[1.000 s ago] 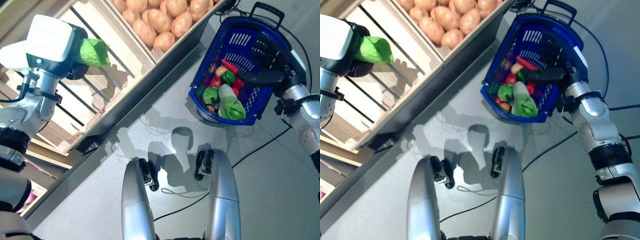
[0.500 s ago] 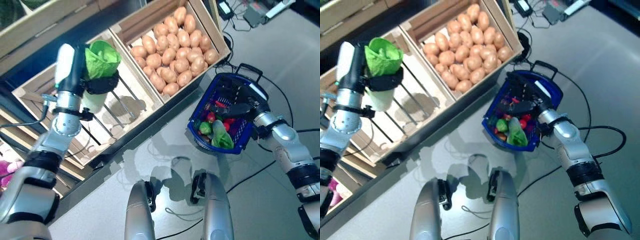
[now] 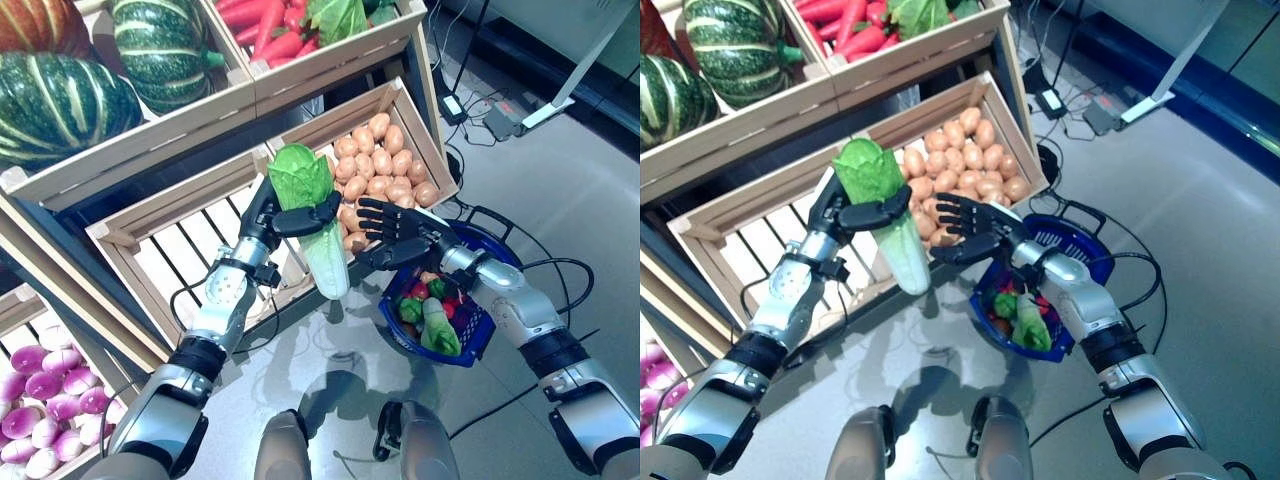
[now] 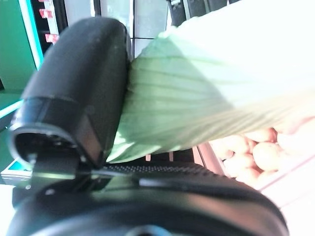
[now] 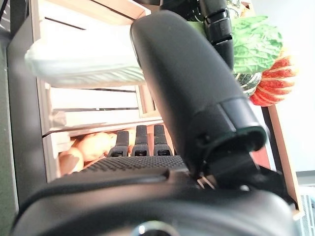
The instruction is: Put vegetables into the basket
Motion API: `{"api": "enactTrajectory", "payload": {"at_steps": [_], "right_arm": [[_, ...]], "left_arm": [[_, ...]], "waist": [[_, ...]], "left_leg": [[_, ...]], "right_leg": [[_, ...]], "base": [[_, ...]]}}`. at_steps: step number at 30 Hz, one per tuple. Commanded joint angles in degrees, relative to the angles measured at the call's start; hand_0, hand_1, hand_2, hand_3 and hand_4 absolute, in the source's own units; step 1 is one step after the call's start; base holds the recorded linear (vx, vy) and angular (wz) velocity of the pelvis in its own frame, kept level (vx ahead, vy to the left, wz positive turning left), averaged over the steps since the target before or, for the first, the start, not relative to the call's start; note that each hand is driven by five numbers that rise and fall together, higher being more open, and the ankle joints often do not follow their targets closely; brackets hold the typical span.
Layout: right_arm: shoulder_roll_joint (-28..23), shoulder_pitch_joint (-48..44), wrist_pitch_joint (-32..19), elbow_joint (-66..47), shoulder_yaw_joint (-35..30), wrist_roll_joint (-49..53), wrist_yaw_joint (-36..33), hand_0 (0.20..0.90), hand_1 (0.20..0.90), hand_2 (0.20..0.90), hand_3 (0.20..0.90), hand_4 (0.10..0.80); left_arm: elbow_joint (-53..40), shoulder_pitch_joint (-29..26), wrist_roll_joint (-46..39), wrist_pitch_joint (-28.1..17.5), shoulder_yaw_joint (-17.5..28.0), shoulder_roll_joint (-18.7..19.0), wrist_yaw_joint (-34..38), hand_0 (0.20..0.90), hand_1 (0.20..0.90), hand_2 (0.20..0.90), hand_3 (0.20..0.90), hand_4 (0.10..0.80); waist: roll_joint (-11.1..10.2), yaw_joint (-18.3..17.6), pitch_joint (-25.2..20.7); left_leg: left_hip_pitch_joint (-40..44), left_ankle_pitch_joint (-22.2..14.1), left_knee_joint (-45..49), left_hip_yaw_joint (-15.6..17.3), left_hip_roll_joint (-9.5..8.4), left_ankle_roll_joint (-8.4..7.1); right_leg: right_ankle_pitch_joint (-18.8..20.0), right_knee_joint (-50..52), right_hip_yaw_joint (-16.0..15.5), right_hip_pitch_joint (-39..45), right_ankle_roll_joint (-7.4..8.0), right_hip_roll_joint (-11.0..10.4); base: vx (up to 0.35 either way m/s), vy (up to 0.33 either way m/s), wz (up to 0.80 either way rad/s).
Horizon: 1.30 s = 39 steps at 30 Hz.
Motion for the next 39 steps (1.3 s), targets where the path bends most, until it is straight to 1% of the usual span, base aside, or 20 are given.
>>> {"api": "enactTrajectory", "payload": {"at_steps": [1,2,3,5,6,8,11,15,18,19,21,24,28,32,36,39], "right_arm": [[4.1,-1.4,-0.1,1.1,2.4,3.4,3.6,0.900,0.900,0.900,0.900,0.800],[4.9,-1.0,1.4,1.5,2.8,5.3,4.6,0.900,0.900,0.900,0.900,0.800],[5.3,-0.6,2.5,1.6,2.8,6.7,5.3,0.900,0.900,0.900,0.900,0.800],[5.8,0.1,4.1,2.4,2.8,8.6,6.7,0.900,0.900,0.900,0.900,0.800],[6.2,0.6,5.8,2.7,3.0,10.5,7.7,0.900,0.900,0.900,0.900,0.800],[7.1,1.5,7.6,3.7,2.9,12.6,9.1,0.900,0.900,0.900,0.900,0.800],[7.4,2.3,11.0,5.7,3.2,10.3,10.7,0.900,0.900,0.900,0.900,0.800],[6.9,3.1,14.9,9.0,4.2,10.1,14.7,0.900,0.900,0.900,0.900,0.800],[7.2,3.8,16.9,11.0,4.5,10.9,18.1,0.900,0.900,0.900,0.900,0.800],[7.3,4.5,17.9,12.2,4.5,10.7,20.7,0.900,0.900,0.900,0.900,0.800],[7.6,5.2,19.4,13.4,4.7,9.9,23.5,0.900,0.900,0.900,0.900,0.800],[8.4,6.2,20.7,15.5,5.3,9.0,25.8,0.900,0.900,0.900,0.900,0.800],[9.9,6.3,21.6,18.8,5.1,10.1,25.9,0.900,0.900,0.900,0.900,0.800],[11.8,6.8,21.6,22.1,4.8,12.1,24.2,0.900,0.900,0.900,0.900,0.800],[14.6,6.9,20.0,24.2,3.6,16.6,21.1,0.900,0.900,0.900,0.900,0.800],[15.8,7.0,19.0,24.4,3.2,19.2,20.5,0.900,0.900,0.900,0.900,0.800]], "left_arm": [[-7.4,4.3,-0.5,-3.8,-0.2,-1.8,-0.9,0.300,0.300,0.300,0.300,0.400],[-8.5,5.4,-0.2,-2.9,-0.7,-2.1,-1.8,0.300,0.300,0.300,0.300,0.400],[-9.1,5.9,-0.8,-2.2,-1.0,-2.2,-2.4,0.300,0.300,0.300,0.300,0.400],[-9.5,6.8,-0.4,-2.0,-1.7,-2.9,-2.8,0.300,0.300,0.300,0.300,0.400],[-9.9,7.3,-0.5,-1.7,-2.1,-3.3,-3.3,0.300,0.300,0.300,0.300,0.400],[-10.2,8.1,-0.6,-1.8,-2.9,-4.0,-3.8,0.300,0.300,0.300,0.300,0.400],[-10.4,9.0,-0.7,-2.2,-3.9,-4.6,-5.1,0.300,0.300,0.300,0.300,0.400],[-10.9,8.8,-0.9,-2.5,-4.8,-4.6,-5.0,0.300,0.300,0.300,0.300,0.400],[-11.1,8.8,-1.0,-2.6,-5.0,-4.4,-5.1,0.300,0.300,0.300,0.300,0.400],[-11.1,8.9,-1.6,-2.7,-5.0,-4.2,-5.6,0.300,0.300,0.300,0.300,0.400],[-11.3,9.0,-2.3,-2.6,-5.2,-4.1,-6.1,0.300,0.300,0.300,0.300,0.400],[-11.4,9.3,-3.2,-2.4,-5.3,-4.5,-6.7,0.300,0.300,0.300,0.300,0.400],[-11.5,9.3,-4.2,-2.3,-5.5,-5.3,-7.0,0.300,0.300,0.300,0.300,0.400],[-12.0,9.5,-5.4,-2.7,-6.0,-6.6,-7.6,0.300,0.300,0.300,0.300,0.400],[-12.7,9.2,-7.4,-1.7,-6.8,-7.9,-8.3,0.300,0.300,0.300,0.300,0.400],[-13.2,9.3,-8.8,-0.7,-7.5,-8.2,-8.7,0.300,0.300,0.300,0.300,0.400]], "waist": [[-1.5,0.6,-14.0],[-1.5,0.8,-14.9],[-1.5,0.9,-15.3],[-1.6,1.1,-16.3],[-1.5,1.3,-16.9],[-1.5,1.5,-17.7],[-1.5,1.8,-18.8],[-1.5,1.9,-19.4],[-1.6,2.1,-19.5],[-1.6,2.3,-19.6],[-1.5,2.5,-19.6],[-1.5,2.9,-19.9],[-1.5,3.2,-20.1],[-1.2,3.4,-20.5],[-0.9,3.4,-20.4],[-0.7,3.4,-20.4]], "left_leg": [[5.1,1.4,-7.8,2.2,-4.40,6.34],[7.2,3.0,-11.5,2.3,-4.83,6.17],[8.1,3.8,-13.1,2.5,-4.99,6.06],[9.8,5.4,-16.5,2.6,-5.25,5.76],[11.1,6.5,-19.1,2.5,-5.49,5.63],[12.7,7.7,-22.6,2.4,-5.75,5.54],[14.7,9.2,-27.0,2.3,-6.00,5.40],[15.6,9.5,-28.6,1.8,-6.31,5.71],[15.9,9.4,-28.6,1.8,-6.38,5.82],[16.0,9.4,-28.8,1.6,-6.49,5.86],[16.2,9.4,-29.0,1.2,-6.65,5.90],[16.5,9.4,-29.2,0.9,-6.85,5.92],[16.7,9.1,-29.2,0.6,-6.95,5.91],[16.5,9.0,-29.2,0.1,-7.00,5.90],[16.7,9.0,-29.2,-0.2,-7.07,5.98],[16.8,9.0,-29.2,-0.4,-7.12,6.09]], "right_leg": [[6.2,-17.1,0.3,11.5,-0.82,1.5],[7.6,-20.9,0.2,13.8,-0.67,2.3],[8.3,-22.4,0.1,14.7,-0.62,2.7],[9.5,-25.5,-0.2,16.5,-0.55,3.4],[10.3,-27.7,-0.4,17.7,-0.47,3.9],[11.3,-30.2,-0.7,19.1,-0.33,4.3],[12.4,-32.8,-1.2,20.8,-0.18,4.9],[12.6,-33.5,-1.0,21.4,-0.23,5.2],[12.5,-33.7,-1.0,21.6,-0.29,5.2],[12.7,-34.0,-1.0,21.8,-0.32,5.2],[12.8,-34.4,-1.0,22.0,-0.29,5.3],[13.3,-35.6,-1.0,22.7,-0.28,5.5],[13.9,-37.1,-0.9,23.4,-0.38,5.8],[13.9,-37.1,-0.8,23.3,-0.42,5.9],[14.0,-37.1,-0.5,23.4,-0.65,6.0],[14.0,-37.1,-0.5,23.4,-0.73,6.0]], "base": [[0.204,-0.036,-0.10],[0.153,-0.021,-0.02],[0.142,-0.020,0.01],[0.113,-0.018,0.05],[0.123,-0.013,0.03],[0.102,-0.004,0.00],[0.078,0.008,0.01],[0.054,0.015,0.04],[0.034,0.008,0.05],[0.032,0.010,0.05],[0.017,0.004,0.01],[0.021,0.001,-0.01],[0.005,0.000,-0.01],[0.000,0.000,0.00],[0.000,0.000,0.00],[0.000,0.000,0.00]]}}
